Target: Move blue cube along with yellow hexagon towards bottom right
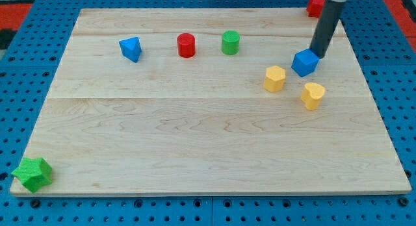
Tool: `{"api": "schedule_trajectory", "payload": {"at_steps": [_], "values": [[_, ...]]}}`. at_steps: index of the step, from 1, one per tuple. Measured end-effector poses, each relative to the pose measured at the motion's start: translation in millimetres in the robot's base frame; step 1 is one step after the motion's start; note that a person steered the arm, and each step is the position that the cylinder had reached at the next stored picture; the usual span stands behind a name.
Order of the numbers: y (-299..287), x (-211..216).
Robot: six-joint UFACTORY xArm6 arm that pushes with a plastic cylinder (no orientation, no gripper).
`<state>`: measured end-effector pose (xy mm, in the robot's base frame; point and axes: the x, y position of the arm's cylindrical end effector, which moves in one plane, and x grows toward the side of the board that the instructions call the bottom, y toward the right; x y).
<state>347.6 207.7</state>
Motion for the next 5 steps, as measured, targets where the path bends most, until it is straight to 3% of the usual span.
{"api": "schedule_trajectory", "payload": {"at_steps": [1, 3, 4, 5], "values": [[-0.5, 16.3], [-62.2, -6.0], [-99.6, 8.9], [-94.7, 54.6]]}}
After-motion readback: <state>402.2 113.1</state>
